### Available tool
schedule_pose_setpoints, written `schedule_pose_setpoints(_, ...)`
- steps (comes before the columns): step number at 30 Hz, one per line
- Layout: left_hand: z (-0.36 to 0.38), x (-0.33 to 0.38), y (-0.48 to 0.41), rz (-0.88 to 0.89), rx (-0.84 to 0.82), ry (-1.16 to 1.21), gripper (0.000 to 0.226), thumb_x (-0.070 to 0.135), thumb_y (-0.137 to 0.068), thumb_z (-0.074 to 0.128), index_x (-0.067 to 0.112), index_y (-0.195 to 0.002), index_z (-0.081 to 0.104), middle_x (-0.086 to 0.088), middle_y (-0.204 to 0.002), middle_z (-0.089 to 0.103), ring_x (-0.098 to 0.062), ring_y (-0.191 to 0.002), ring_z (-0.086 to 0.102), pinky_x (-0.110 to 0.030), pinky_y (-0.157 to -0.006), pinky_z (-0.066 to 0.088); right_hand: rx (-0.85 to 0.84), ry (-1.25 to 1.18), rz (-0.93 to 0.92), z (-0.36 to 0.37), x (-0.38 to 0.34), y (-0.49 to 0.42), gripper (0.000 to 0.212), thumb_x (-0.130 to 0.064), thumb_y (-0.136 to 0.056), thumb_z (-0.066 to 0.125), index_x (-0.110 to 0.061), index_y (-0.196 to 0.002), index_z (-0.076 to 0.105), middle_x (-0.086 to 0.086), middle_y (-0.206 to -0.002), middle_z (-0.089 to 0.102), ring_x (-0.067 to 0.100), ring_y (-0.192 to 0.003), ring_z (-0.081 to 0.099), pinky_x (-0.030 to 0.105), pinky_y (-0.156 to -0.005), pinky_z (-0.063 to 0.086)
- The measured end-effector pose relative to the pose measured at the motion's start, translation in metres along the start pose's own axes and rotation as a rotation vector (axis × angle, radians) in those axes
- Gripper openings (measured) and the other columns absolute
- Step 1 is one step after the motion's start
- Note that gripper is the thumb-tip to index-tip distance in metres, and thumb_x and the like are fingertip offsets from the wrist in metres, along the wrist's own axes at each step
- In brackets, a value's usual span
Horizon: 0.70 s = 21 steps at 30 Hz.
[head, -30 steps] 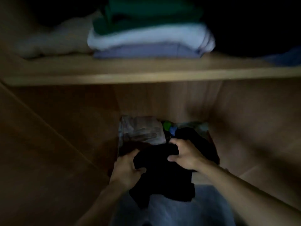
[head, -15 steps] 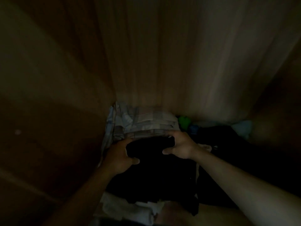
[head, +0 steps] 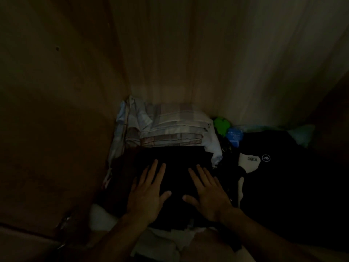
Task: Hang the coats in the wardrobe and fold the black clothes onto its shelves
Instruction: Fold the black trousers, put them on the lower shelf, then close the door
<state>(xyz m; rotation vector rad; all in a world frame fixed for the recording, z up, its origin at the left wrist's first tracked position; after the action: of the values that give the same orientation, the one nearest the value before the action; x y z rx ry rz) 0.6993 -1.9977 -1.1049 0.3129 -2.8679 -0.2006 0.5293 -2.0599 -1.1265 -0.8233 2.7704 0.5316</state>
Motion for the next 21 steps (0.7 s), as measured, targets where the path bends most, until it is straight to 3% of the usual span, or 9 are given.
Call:
schedule_pose_setpoints(3, -0.008, 0.002, 0.005, -0.043, -0.124, 0.000, 0.083, 0.060, -0.093, 0.043, 0.039, -0.152, -0.012, 0.010, -0.161, -0.023, -0.021, -0.150, -0.008, -0.052, -0.120, 0.009, -0.068, -0.022, 0.053, -0.016, -0.006, 0.012, 0.085, -0.073, -0.088, 0.027, -0.031, -0.154, -0.007, 0.003, -0.163, -0.013, 0.023, -0.150, -0.010, 0.047, -0.120, 0.002)
schedule_pose_setpoints(4, -0.022, 0.005, 0.014, -0.068, -0.159, 0.014, 0.081, 0.061, -0.093, 0.042, 0.039, -0.153, -0.009, 0.008, -0.162, -0.018, -0.022, -0.151, -0.007, -0.053, -0.120, 0.009, -0.071, -0.061, 0.072, -0.032, -0.011, 0.025, 0.084, -0.074, -0.088, 0.023, -0.029, -0.155, -0.003, 0.005, -0.163, -0.010, 0.024, -0.150, -0.007, 0.046, -0.120, 0.004)
schedule_pose_setpoints(7, -0.096, 0.025, 0.057, -0.136, -0.146, 0.094, 0.072, 0.059, -0.096, 0.036, 0.036, -0.155, 0.002, 0.004, -0.165, -0.002, -0.024, -0.151, 0.002, -0.048, -0.120, 0.015, 0.007, -0.134, 0.070, -0.111, -0.037, 0.083, 0.123, -0.092, -0.054, -0.018, -0.026, -0.155, 0.005, 0.006, -0.164, -0.001, 0.025, -0.150, 0.002, 0.043, -0.121, 0.009)
schedule_pose_setpoints(8, -0.126, 0.036, 0.074, -0.145, -0.130, 0.118, 0.070, 0.058, -0.096, 0.035, 0.035, -0.155, 0.006, 0.003, -0.165, 0.003, -0.025, -0.150, 0.007, -0.045, -0.119, 0.017, 0.024, -0.144, 0.056, -0.141, -0.046, 0.105, 0.127, -0.091, -0.051, -0.022, -0.025, -0.155, 0.006, 0.006, -0.163, 0.001, 0.025, -0.150, 0.004, 0.042, -0.121, 0.011)
schedule_pose_setpoints(10, -0.188, 0.061, 0.110, -0.164, -0.109, 0.174, 0.069, 0.059, -0.096, 0.034, 0.033, -0.155, 0.010, 0.002, -0.164, 0.009, -0.027, -0.149, 0.013, -0.041, -0.119, 0.018, 0.025, -0.172, 0.037, -0.207, -0.069, 0.152, 0.104, -0.087, -0.073, -0.002, -0.024, -0.155, 0.008, 0.007, -0.163, 0.005, 0.025, -0.150, 0.008, 0.040, -0.121, 0.014)
schedule_pose_setpoints(12, -0.251, 0.086, 0.145, -0.183, -0.095, 0.204, 0.074, 0.064, -0.091, 0.028, 0.031, -0.155, 0.013, 0.000, -0.164, 0.012, -0.028, -0.148, 0.016, -0.040, -0.119, 0.019, 0.023, -0.184, 0.027, -0.269, -0.092, 0.197, 0.073, -0.063, -0.096, 0.027, -0.024, -0.155, 0.009, 0.005, -0.163, 0.008, 0.024, -0.149, 0.010, 0.039, -0.120, 0.016)
schedule_pose_setpoints(13, -0.282, 0.100, 0.163, -0.190, -0.087, 0.216, 0.074, 0.063, -0.091, 0.028, 0.029, -0.155, 0.015, -0.001, -0.163, 0.015, -0.028, -0.147, 0.019, -0.040, -0.118, 0.021, 0.038, -0.191, 0.020, -0.299, -0.104, 0.219, 0.068, -0.056, -0.098, 0.032, -0.023, -0.155, 0.011, 0.004, -0.162, 0.012, 0.024, -0.149, 0.013, 0.040, -0.119, 0.018)
schedule_pose_setpoints(16, -0.380, 0.140, 0.218, -0.207, -0.020, 0.251, 0.063, 0.053, -0.098, 0.037, 0.026, -0.153, 0.025, -0.005, -0.157, 0.032, -0.030, -0.141, 0.032, -0.038, -0.113, 0.029, 0.114, -0.229, -0.009, -0.384, -0.139, 0.281, 0.062, -0.053, -0.098, 0.037, -0.023, -0.151, 0.024, 0.004, -0.153, 0.033, 0.023, -0.140, 0.032, 0.038, -0.113, 0.031)
schedule_pose_setpoints(21, -0.522, 0.201, 0.311, -0.128, 0.055, 0.320, 0.051, 0.049, -0.098, 0.040, 0.024, -0.141, 0.041, -0.007, -0.140, 0.053, -0.028, -0.123, 0.052, -0.039, -0.101, 0.045, 0.216, -0.269, -0.015, -0.511, -0.192, 0.387, 0.059, -0.051, -0.098, 0.039, -0.021, -0.148, 0.030, 0.002, -0.149, 0.040, 0.021, -0.135, 0.038, 0.035, -0.110, 0.035)
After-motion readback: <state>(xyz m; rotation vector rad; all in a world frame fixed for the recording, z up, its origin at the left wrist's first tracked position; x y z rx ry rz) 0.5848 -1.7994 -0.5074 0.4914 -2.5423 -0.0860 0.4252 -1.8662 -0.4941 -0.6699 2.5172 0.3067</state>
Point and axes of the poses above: each hand's wrist, its own y-axis away from the middle knuckle, its own z-axis out of the palm, x = y × z, the point moved 8 cm from there along -y, towards the middle knuckle
